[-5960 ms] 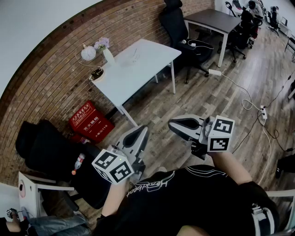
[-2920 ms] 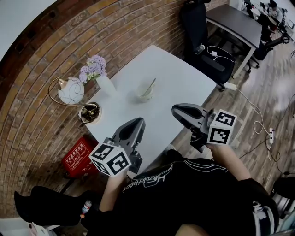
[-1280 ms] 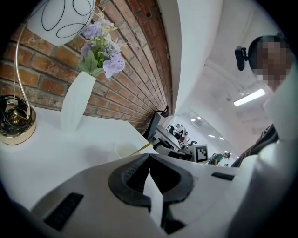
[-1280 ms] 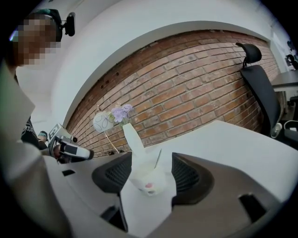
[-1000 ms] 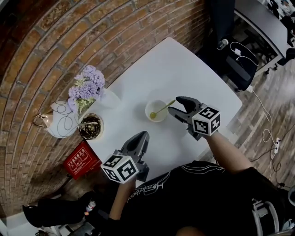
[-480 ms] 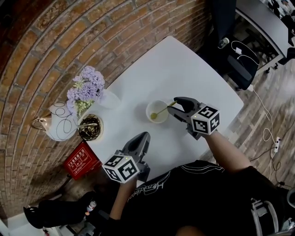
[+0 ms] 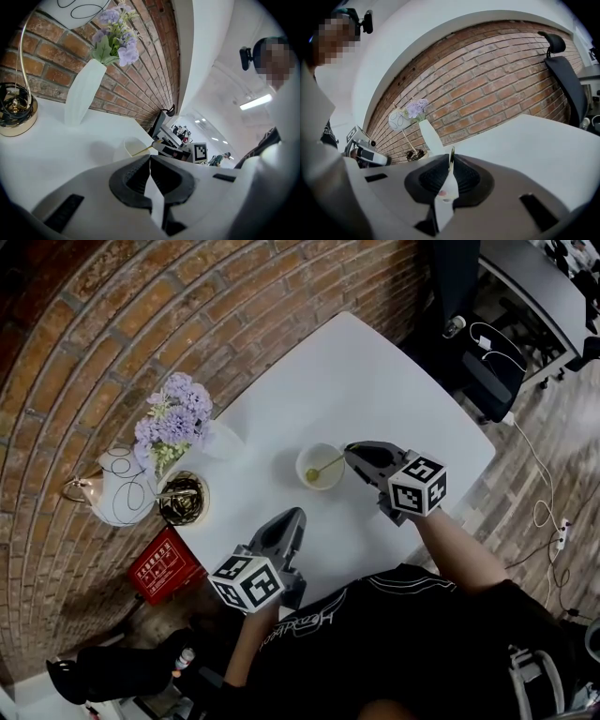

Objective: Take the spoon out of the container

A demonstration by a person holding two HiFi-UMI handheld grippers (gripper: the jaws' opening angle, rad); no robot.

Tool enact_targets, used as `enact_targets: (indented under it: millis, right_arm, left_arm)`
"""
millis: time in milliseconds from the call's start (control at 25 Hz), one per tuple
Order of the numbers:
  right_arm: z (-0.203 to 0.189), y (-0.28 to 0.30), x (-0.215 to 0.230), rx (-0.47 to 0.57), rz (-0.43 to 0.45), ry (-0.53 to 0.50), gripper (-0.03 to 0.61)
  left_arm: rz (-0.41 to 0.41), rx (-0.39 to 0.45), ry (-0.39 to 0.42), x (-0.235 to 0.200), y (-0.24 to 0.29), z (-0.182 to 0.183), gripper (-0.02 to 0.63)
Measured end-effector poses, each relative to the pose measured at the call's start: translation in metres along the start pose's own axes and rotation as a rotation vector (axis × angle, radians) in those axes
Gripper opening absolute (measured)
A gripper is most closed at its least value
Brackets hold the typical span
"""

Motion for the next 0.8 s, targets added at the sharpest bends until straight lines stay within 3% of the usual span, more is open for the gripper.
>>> enact_targets:
  millis: [800]
  right_arm:
    - [0.003, -0.005, -0.015, 0.017, -0.035, -0.027, 0.000]
  left_arm:
    - [0.026, 0.024, -0.014, 0.002, -0.018, -0.004, 0.005]
Point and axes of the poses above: the fingertips, and each gripper's own axes: y forward along the fingers, x to its right, z out of its top, the point moved 5 cm from there along -y, backward along the fingers, and after that the axes turned 8 degrees about z, right-handed, at the moved point
